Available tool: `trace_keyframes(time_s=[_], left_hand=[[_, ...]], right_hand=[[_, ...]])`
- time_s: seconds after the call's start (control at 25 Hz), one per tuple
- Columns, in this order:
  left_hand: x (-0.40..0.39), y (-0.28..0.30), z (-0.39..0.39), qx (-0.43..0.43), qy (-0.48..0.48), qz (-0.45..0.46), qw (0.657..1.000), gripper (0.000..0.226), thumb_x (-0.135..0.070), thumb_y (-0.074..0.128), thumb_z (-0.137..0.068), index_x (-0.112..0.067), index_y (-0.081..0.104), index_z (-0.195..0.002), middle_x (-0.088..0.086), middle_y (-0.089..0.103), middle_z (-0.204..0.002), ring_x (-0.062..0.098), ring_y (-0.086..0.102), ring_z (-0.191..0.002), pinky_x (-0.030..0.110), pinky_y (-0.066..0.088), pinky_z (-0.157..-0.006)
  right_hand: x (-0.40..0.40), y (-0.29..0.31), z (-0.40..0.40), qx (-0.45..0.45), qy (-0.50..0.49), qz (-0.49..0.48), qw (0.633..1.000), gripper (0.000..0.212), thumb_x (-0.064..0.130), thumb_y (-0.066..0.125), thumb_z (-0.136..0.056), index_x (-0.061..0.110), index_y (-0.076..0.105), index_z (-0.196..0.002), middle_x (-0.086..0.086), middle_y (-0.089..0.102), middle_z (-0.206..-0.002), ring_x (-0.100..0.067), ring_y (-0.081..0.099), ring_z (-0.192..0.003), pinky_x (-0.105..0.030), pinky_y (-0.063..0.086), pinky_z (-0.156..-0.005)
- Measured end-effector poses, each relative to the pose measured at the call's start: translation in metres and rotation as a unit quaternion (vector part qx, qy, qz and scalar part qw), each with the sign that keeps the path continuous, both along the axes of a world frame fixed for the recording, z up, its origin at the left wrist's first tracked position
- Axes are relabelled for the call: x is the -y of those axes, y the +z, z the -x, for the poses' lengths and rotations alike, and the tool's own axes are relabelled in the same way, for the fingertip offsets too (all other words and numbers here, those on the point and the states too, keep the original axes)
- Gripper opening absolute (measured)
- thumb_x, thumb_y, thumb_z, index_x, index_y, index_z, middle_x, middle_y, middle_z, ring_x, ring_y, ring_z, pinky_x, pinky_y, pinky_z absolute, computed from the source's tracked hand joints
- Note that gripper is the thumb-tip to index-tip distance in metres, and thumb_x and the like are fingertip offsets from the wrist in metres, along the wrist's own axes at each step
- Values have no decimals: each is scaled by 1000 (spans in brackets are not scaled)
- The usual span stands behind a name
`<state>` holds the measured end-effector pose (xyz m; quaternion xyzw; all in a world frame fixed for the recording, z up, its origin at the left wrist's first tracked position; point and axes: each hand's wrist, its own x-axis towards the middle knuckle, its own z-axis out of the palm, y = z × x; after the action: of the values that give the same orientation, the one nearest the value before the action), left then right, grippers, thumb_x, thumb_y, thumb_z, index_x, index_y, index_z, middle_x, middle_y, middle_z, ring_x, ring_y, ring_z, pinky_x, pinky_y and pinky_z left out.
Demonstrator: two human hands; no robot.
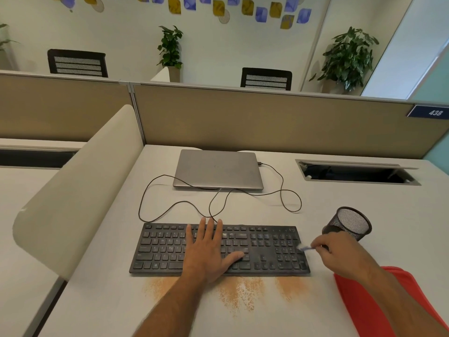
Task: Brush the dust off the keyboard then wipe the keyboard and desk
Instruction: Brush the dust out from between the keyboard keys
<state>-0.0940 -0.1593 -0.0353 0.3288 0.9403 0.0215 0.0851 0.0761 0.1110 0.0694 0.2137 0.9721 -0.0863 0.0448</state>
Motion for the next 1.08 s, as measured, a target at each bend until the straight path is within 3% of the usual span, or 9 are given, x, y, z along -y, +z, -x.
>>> trace_keyframes(time_s=[0.16, 0.28, 0.4, 0.52, 0.64, 0.76, 0.88, 0.96, 1.08], left_hand=[[0, 1, 0, -1, 0, -2, 1000, 112, -96, -5, -74, -22, -14, -158, 6, -10, -168, 26, -21, -151, 61, -8, -119], [0, 1, 0, 1, -2, -1, 1000, 111, -95, -4, -75, -22, -15, -158, 6, -11, -168, 26, -21, -151, 61, -10, -119], [0, 1, 0, -1, -1, -3, 1000, 110, -95, -2, -76, -23, -15, -158, 6, -11, -167, 26, -22, -151, 61, -10, -119], [1, 1, 0, 2, -3, -3, 1000, 111, -95, -4, -75, -23, -16, -157, 6, -12, -167, 26, -23, -151, 61, -11, -119], [1, 0, 1, 3, -5, -10, 1000, 112, -96, -5, -74, -22, -15, -158, 5, -13, -167, 25, -24, -151, 61, -11, -119], [6, 0, 1, 1, -10, -18, 1000, 112, -95, -7, -73, -22, -14, -158, 5, -15, -167, 23, -25, -150, 59, -10, -120], [14, 1, 0, -3, -16, -27, 1000, 113, -95, -10, -70, -23, -16, -157, 4, -18, -166, 21, -25, -150, 57, -13, -120], [21, 2, 2, -3, -14, -35, 999, 113, -95, -11, -69, -24, -17, -157, 3, -20, -165, 20, -26, -149, 56, -15, -120], [44, 1, 12, -10, 1, -45, 999, 115, -96, -13, -67, -24, -17, -157, 2, -22, -165, 19, -26, -149, 54, -16, -120]], right_hand=[[-1, 5, -13, 29, 8, 11, 999, 23, 17, 56, -74, 31, 73, -68, 18, 67, -68, -1, 60, -65, -14, 43, -60], [-1, 3, -17, -24, -19, 27, 999, 21, 17, 58, -80, 29, 75, -83, 19, 65, -70, 0, 58, -65, -16, 43, -63], [6, -1, -19, 26, 17, 27, 999, 22, 16, 57, -74, 26, 76, -77, 23, 58, -56, 3, 58, -59, -9, 39, -56], [11, 2, -19, -17, -10, 73, 997, 24, 12, 59, -77, 30, 74, -73, 22, 59, -52, 1, 60, -59, -18, 44, -53], [26, 4, -21, -3, 28, 112, 993, 31, 5, 59, -74, 32, 69, -64, 30, 58, -54, -3, 62, -57, -22, 47, -52], [32, -2, -22, -120, -26, 131, 984, 25, 4, 62, -78, 26, 75, -75, 23, 63, -57, -7, 62, -54, -21, 49, -49], [43, -7, -21, -108, -14, 113, 988, 29, 7, 63, -80, 32, 70, -69, 29, 59, -55, -2, 59, -56, -15, 40, -47], [53, -8, -20, -117, -6, 159, 980, 31, 5, 65, -78, 33, 69, -65, 28, 61, -58, -6, 59, -54, -16, 41, -48], [66, -8, -13, -223, -39, 227, 947, 27, 4, 68, -80, 31, 74, -80, 16, 68, -66, -7, 60, -51, -19, 49, -51]])
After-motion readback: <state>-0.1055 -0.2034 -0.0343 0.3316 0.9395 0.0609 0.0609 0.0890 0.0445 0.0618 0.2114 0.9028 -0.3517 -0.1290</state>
